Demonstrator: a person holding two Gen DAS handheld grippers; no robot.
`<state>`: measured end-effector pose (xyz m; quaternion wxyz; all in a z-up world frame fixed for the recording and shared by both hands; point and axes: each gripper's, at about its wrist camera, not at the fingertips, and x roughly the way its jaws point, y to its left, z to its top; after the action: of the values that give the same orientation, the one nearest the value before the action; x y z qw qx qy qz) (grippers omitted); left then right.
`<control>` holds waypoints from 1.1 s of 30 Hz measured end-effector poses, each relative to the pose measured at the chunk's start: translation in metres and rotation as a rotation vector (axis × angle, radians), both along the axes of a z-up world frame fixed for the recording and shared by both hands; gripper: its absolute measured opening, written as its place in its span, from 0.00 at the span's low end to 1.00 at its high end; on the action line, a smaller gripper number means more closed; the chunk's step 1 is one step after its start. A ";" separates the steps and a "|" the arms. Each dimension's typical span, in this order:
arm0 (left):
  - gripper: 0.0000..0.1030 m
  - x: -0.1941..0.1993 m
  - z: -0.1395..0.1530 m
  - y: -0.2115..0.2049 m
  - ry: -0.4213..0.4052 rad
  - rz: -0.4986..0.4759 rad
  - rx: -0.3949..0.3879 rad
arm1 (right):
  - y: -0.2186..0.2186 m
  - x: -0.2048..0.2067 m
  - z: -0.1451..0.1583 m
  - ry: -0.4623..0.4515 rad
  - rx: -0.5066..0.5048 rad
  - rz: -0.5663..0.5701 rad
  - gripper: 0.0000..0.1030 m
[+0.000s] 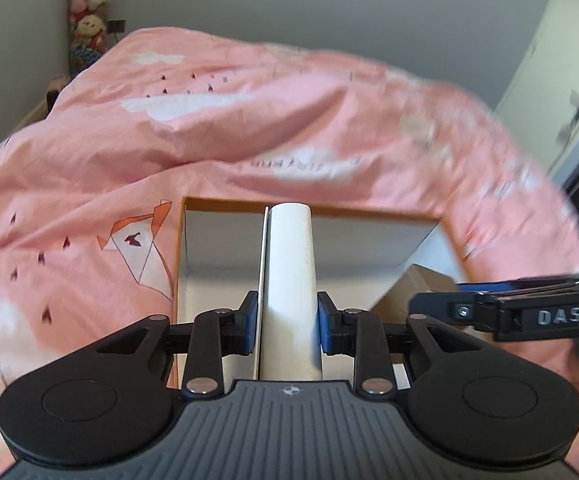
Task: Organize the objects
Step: 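Carry the white box with the left gripper into the orange box while the right carries the cube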
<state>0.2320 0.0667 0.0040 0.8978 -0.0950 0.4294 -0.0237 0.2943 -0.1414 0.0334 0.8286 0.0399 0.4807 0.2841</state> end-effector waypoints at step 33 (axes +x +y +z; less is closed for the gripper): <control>0.47 0.039 -0.076 -0.061 0.380 -0.250 0.271 | -0.005 0.051 -0.090 0.175 -0.057 -0.006 0.65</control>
<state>0.2710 0.0058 -0.0720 0.7958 0.0771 0.5978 -0.0584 0.3448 -0.1464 -0.0566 0.7851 0.0424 0.5590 0.2632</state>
